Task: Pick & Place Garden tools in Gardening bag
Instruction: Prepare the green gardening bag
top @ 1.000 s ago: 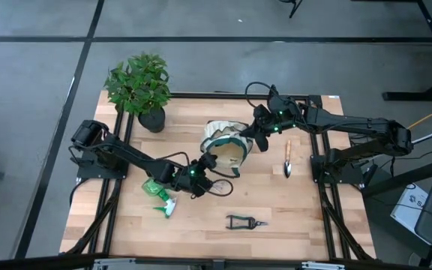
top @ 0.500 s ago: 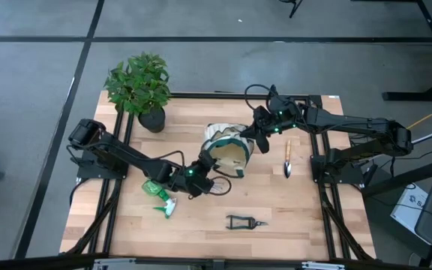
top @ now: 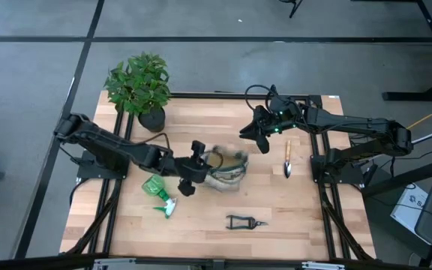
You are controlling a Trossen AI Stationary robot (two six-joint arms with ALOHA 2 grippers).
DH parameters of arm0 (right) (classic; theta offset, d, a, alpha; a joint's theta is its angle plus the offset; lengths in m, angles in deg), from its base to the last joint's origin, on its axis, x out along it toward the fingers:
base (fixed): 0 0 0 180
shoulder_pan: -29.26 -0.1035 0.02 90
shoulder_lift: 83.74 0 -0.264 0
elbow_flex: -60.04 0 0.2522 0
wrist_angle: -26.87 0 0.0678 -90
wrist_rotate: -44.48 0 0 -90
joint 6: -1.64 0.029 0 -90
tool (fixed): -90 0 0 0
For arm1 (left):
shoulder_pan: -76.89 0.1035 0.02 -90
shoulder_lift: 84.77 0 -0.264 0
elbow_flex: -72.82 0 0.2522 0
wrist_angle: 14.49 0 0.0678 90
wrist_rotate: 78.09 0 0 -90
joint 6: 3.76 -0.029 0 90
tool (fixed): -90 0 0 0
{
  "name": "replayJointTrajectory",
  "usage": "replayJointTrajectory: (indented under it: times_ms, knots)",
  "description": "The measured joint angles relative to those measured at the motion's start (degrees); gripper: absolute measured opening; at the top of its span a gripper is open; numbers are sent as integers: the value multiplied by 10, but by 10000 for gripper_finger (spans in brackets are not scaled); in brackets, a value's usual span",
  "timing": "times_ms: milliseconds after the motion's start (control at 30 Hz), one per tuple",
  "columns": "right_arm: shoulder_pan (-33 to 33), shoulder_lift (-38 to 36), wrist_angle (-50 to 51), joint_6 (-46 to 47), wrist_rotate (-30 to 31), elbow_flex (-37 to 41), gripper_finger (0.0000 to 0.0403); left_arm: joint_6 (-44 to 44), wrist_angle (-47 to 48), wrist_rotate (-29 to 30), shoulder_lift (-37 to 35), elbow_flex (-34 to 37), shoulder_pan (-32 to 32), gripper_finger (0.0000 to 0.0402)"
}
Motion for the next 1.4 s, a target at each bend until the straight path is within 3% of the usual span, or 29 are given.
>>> replayJointTrajectory:
  times_ms: [133,300,367,533,700,900,1167,1267,1400]
  knots:
    - [0,0,1,0,0,0,128,43,25,-49,-2,0,14,2]
    - [-6,0,2,0,0,0,151,49,27,-37,1,0,15,2]
    - [-15,0,2,-1,0,0,153,43,21,4,1,0,12,2]
    - [-31,0,3,-18,0,0,147,-53,-24,187,1,0,-6,2]
    - [-39,0,15,-24,1,0,140,-117,-58,289,1,0,-12,2]
    - [-58,0,32,-26,20,0,140,-61,-29,266,6,11,-1,2]
    - [-93,0,34,-26,22,0,140,-11,-21,252,82,14,-2,2]
    - [-107,0,38,-26,22,0,140,-16,-27,294,105,14,-15,2]
    - [-117,0,41,-28,22,0,140,-71,-55,402,109,14,-36,2]
